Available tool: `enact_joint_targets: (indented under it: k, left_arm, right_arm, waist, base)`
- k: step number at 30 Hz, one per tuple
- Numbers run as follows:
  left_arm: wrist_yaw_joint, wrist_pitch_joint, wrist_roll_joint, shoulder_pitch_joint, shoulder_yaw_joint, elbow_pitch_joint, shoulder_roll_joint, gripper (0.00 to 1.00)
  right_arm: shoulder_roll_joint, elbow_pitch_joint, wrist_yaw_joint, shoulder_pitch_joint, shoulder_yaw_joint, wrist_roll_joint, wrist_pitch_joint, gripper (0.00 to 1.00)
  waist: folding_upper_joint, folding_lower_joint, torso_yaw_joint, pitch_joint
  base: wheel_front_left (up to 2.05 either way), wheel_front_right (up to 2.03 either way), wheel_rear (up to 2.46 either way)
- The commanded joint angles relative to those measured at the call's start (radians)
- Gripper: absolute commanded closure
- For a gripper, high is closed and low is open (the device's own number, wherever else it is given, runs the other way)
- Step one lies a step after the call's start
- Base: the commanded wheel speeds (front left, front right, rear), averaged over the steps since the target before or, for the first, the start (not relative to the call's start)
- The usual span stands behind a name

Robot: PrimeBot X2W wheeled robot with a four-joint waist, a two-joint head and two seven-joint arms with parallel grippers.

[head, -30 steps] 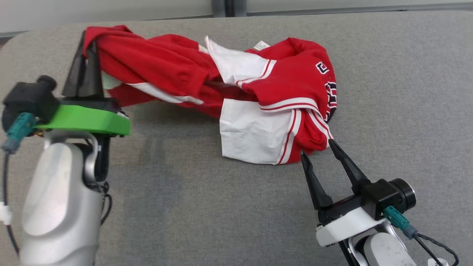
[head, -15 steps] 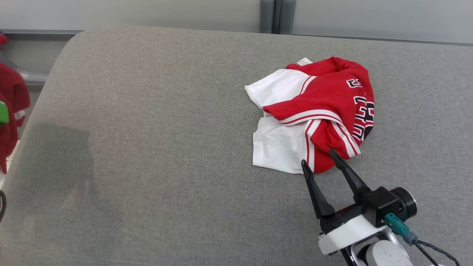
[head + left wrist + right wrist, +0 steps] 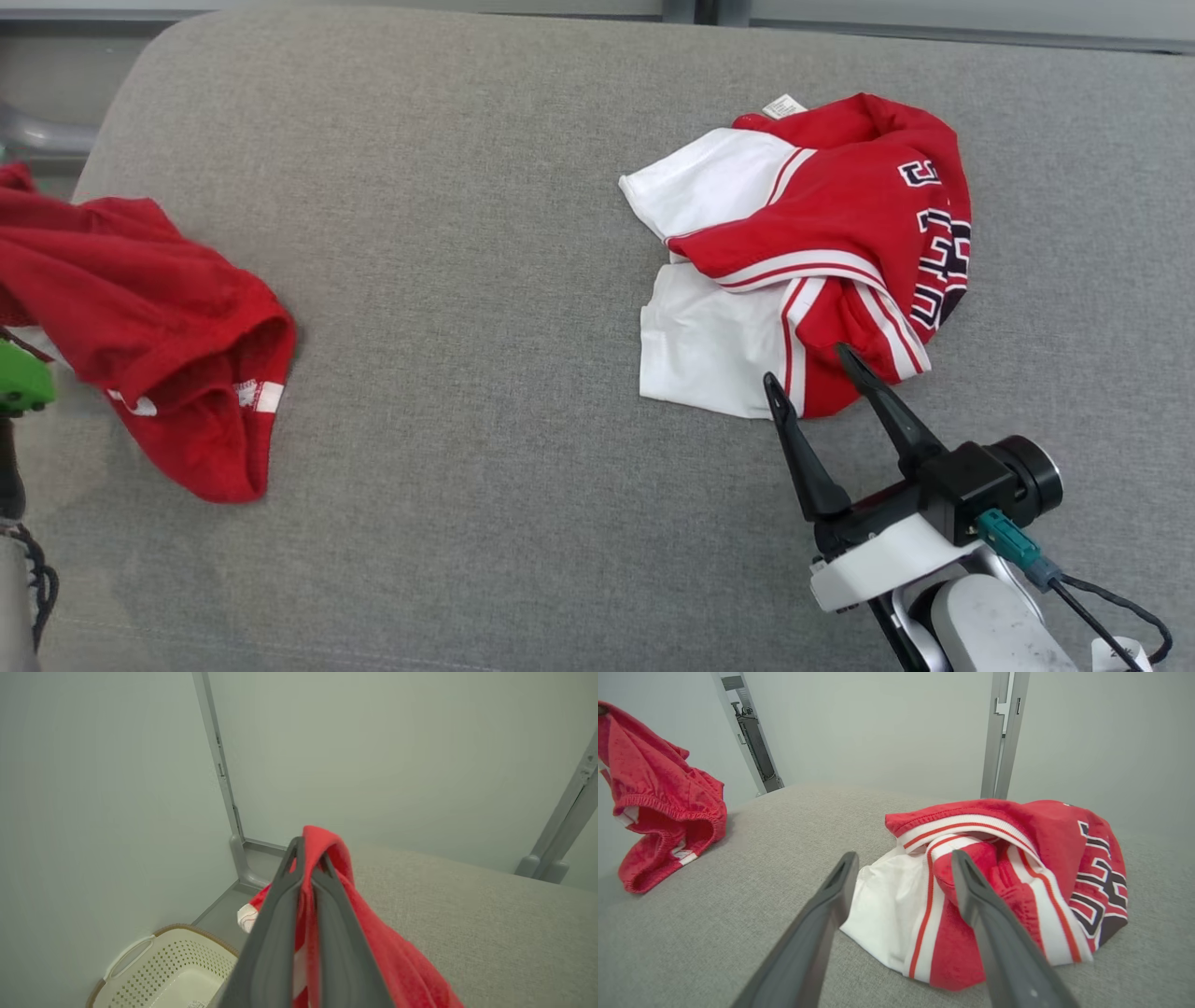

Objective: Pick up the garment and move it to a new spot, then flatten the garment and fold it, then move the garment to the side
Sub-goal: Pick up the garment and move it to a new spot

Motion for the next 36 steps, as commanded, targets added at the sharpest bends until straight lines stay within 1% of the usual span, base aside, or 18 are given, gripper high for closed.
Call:
enact_joint_targets:
  k: [1, 2, 4, 7, 11, 12, 14, 15, 16, 18, 22, 26, 28, 31, 33, 34, 36]
  left_arm:
    - [0.003, -0.017, -0.010, -0.024, 0.004, 0.035, -0.010, 0.68]
    - [0.005, -0.029, -0.009, -0.028, 0.003, 0.065, -0.013, 0.00]
    - [-0.002, -0.063, 0.000, -0.031, -0.007, 0.102, -0.026, 0.00]
    - [0.007, -0.103, 0.030, -0.030, -0.021, 0.088, -0.052, 0.00]
    - [0.023, -0.118, 0.058, 0.033, -0.024, -0.013, -0.116, 0.00]
    - [0.030, -0.118, 0.069, 0.054, -0.011, -0.061, -0.133, 0.00]
    - [0.032, -0.117, 0.095, 0.123, 0.005, -0.155, -0.178, 0.00]
    - [0.027, -0.117, 0.102, 0.155, 0.007, -0.190, -0.197, 0.00]
    - [0.009, -0.116, 0.104, 0.194, 0.004, -0.229, -0.221, 0.00]
    - [-0.017, -0.117, 0.113, 0.258, 0.008, -0.289, -0.250, 0.00]
    - [-0.030, -0.117, 0.161, 0.386, 0.020, -0.387, -0.312, 0.00]
    - [-0.037, -0.117, 0.210, 0.489, 0.008, -0.473, -0.348, 0.00]
    - [-0.041, -0.117, 0.212, 0.545, -0.003, -0.512, -0.359, 0.00]
    - [-0.018, -0.117, 0.222, 0.608, -0.023, -0.558, -0.364, 0.00]
    - [0.012, -0.117, 0.192, 0.651, -0.058, -0.587, -0.366, 0.00]
    - [0.016, -0.116, 0.196, 0.671, -0.075, -0.588, -0.366, 0.00]
    - [0.007, -0.117, 0.214, 0.694, -0.098, -0.582, -0.365, 0.00]
  right_arm:
    - [-0.006, 0.001, -0.002, -0.017, -0.003, -0.002, 0.000, 0.00]
    - [-0.006, 0.002, -0.002, -0.023, 0.001, 0.000, 0.000, 0.00]
    - [-0.005, 0.004, -0.002, -0.034, 0.003, 0.002, 0.000, 0.00]
    - [0.001, 0.000, -0.002, -0.049, -0.011, 0.005, 0.000, 0.00]
    - [0.019, -0.009, -0.002, -0.054, -0.031, 0.009, 0.000, 0.00]
    - [0.024, -0.007, -0.002, -0.054, -0.033, 0.011, 0.000, 0.00]
    - [0.032, 0.009, -0.002, -0.059, -0.029, 0.013, 0.000, 0.00]
    - [0.034, 0.018, -0.002, -0.064, -0.026, 0.015, 0.000, 0.00]
    - [0.036, 0.028, -0.002, -0.070, -0.026, 0.018, 0.000, 0.00]
    - [0.043, 0.048, -0.002, -0.076, -0.024, 0.023, 0.000, 0.00]
    - [0.049, 0.082, -0.002, -0.073, -0.018, 0.034, 0.000, 0.00]
    - [0.050, 0.096, -0.002, -0.038, -0.053, 0.040, 0.000, 0.00]
    - [0.053, 0.100, -0.002, -0.014, -0.073, 0.040, 0.000, 0.00]
    - [0.056, 0.095, -0.002, 0.021, -0.084, 0.042, 0.000, 0.00]
    - [0.057, 0.088, -0.002, 0.048, -0.093, 0.043, 0.000, 0.00]
    - [0.056, 0.085, -0.002, 0.058, -0.098, 0.042, 0.000, 0.00]
    - [0.058, 0.077, -0.002, 0.077, -0.099, 0.036, 0.000, 0.00]
  waist:
    - [0.0000, 0.0000, -0.022, 0.033]
    - [0.0000, 0.0000, -0.030, 0.040]
    - [0.0000, 0.0000, -0.048, 0.046]
    - [0.0000, 0.0000, -0.072, 0.043]
    - [0.0000, 0.0000, -0.104, 0.013]
    - [0.0000, 0.0000, -0.116, 0.001]
    - [0.0000, 0.0000, -0.148, -0.025]
    - [0.0000, 0.0000, -0.162, -0.036]
    - [0.0000, 0.0000, -0.177, -0.050]
    - [0.0000, 0.0000, -0.200, -0.078]
    - [0.0000, 0.0000, -0.243, -0.133]
    - [0.0000, 0.0000, -0.268, -0.178]
    - [0.0000, 0.0000, -0.274, -0.204]
    - [0.0000, 0.0000, -0.286, -0.226]
    - [0.0000, 0.0000, -0.291, -0.240]
    - [0.0000, 0.0000, -0.291, -0.245]
    - [0.0000, 0.0000, -0.293, -0.256]
  base:
    - [0.00, 0.00, 0.00]
    - [0.00, 0.00, 0.00]
    - [0.00, 0.00, 0.00]
    - [0.00, 0.00, 0.00]
    - [0.00, 0.00, 0.00]
    - [0.00, 0.00, 0.00]
    - [0.00, 0.00, 0.00]
    - [0.00, 0.00, 0.00]
    - [0.00, 0.00, 0.00]
    - [0.00, 0.00, 0.00]
    - [0.00, 0.00, 0.00]
    - [0.00, 0.00, 0.00]
    - [0.00, 0.00, 0.00]
    - [0.00, 0.00, 0.00]
    - [0.00, 0.00, 0.00]
    - [0.00, 0.00, 0.00]
    - [0.00, 0.00, 0.00]
